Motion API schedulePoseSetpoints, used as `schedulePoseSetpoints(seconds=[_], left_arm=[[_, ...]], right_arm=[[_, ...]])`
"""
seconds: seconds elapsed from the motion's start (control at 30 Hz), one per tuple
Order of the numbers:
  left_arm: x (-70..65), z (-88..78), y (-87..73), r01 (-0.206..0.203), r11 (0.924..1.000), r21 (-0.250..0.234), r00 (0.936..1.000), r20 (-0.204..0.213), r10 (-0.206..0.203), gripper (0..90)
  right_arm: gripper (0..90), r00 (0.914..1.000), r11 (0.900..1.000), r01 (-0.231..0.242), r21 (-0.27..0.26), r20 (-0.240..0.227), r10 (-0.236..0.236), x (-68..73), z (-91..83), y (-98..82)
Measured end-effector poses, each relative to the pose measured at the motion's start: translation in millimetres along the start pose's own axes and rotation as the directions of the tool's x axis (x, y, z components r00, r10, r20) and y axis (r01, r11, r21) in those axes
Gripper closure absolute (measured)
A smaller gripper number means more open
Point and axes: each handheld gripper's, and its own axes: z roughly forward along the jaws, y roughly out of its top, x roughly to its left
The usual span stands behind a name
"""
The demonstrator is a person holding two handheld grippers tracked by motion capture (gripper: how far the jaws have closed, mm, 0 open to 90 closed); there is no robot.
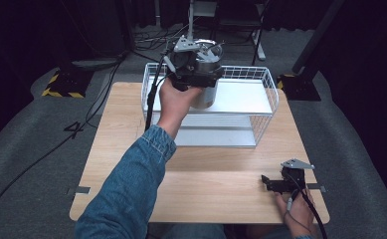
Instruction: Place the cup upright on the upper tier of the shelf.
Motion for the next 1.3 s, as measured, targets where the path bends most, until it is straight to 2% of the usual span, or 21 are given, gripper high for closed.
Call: schedulePoseSetpoints(seconds=[0.13,0.23,0.3,0.53,0.9,1.07,1.13,1.3], left_arm=[[9.8,12.1,1.5,0.023,0.9996,-0.017,0.9996,-0.016,-0.024,2.8],[16.1,20.8,2.8,0.035,0.9992,-0.021,0.9984,-0.044,-0.036,2.9],[21.4,29.4,2.3,0.044,0.9989,-0.015,0.997,-0.063,-0.045,2.8],[26.2,47.1,-4.0,0.048,0.9987,0.017,0.9954,-0.084,-0.046,2.8],[29.6,53.9,-12.2,0.075,0.9969,0.026,0.9927,-0.097,-0.072,2.9],[25.6,55.7,-12.4,0.058,0.9979,0.03,0.9906,-0.126,-0.053,2.8],[24.2,56.7,-12.5,0.044,0.9984,0.036,0.9912,-0.126,-0.039,2.8],[23.7,57.2,-12.5,0.042,0.9985,0.037,0.9914,-0.126,-0.037,2.8]], right_arm=[[0.3,1.0,1.0,-0.002,0.001,0.001,0.002,0.1,-0.1,0.0],[0.4,1.0,1.0,0.001,-0.001,0.001,-0.001,-0.1,0.0,0.0],[0.4,1.0,1.0,0.001,-0.001,0.0,-0.001,-0.1,0.0,0.0],[0.4,1.0,1.0,0.002,-0.002,0.0,-0.002,-0.2,0.0,0.0],[0.4,1.0,1.0,0.0,0.0,0.001,0.0,0.0,-0.1,0.0],[0.4,1.0,1.0,0.002,-0.001,0.0,-0.002,-0.1,0.0,0.0],[0.4,1.0,1.0,0.002,-0.001,0.0,-0.002,-0.2,0.0,0.0],[0.3,1.0,1.0,0.0,0.0,0.001,0.0,0.0,-0.1,0.0]])
